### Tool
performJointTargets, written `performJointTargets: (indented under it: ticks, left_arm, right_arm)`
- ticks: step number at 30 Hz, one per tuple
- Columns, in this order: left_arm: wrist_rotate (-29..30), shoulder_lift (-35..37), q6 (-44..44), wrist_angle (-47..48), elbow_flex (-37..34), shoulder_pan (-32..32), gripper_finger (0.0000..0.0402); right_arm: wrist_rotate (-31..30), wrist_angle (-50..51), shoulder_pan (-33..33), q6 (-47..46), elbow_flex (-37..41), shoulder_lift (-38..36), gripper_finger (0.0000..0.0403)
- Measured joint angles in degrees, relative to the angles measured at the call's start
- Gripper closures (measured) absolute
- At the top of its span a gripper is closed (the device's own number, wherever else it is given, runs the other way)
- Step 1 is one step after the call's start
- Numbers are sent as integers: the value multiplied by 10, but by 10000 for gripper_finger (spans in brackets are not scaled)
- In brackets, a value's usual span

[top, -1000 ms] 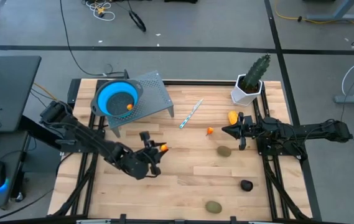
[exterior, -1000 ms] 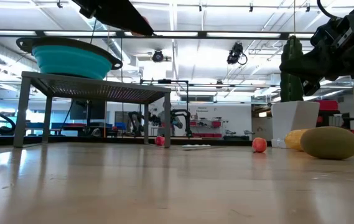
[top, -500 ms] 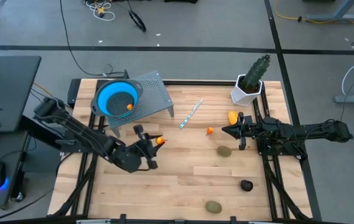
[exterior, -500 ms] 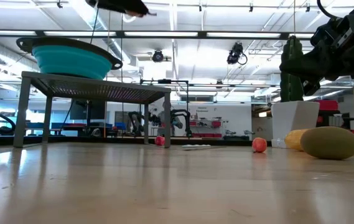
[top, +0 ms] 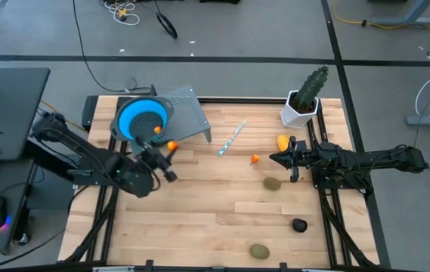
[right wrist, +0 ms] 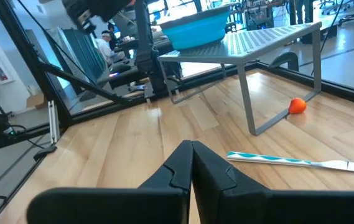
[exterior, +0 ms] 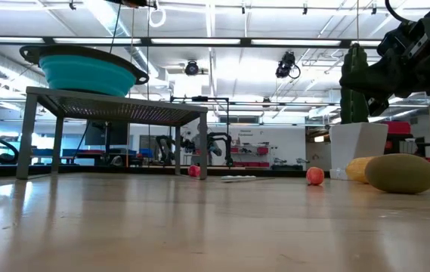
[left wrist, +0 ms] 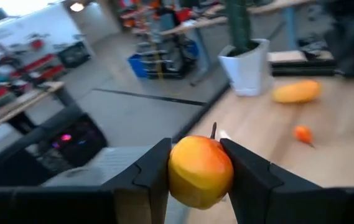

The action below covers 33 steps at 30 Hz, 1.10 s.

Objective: Pick & Place Fruit
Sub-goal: Put the bottom orange pear into the blue strainer bowl, then put the right orange pear into the blue strainer bowl

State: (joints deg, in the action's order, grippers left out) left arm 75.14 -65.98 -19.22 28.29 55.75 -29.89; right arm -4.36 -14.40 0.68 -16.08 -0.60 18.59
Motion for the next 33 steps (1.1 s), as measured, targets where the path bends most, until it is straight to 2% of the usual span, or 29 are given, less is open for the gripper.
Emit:
performJointTargets:
  ticks: [3,8,19,25,33]
  left_arm:
    - [24,25,-30,47,0,0,269]
    - [32,60,-90,116,0,0,271]
    - [26,73,-304,311,0,24,250]
    - [5,73,-351,347,0,50,236]
    - [-26,73,-373,338,0,64,220]
  right_arm:
    - [0,0,0,0,0,0,390]
    - [0,0,0,0,0,0,390]
    - [0,0,0,0,0,0,390]
    - [0,0,0,0,0,0,390]
    - [0,0,0,0,0,0,390]
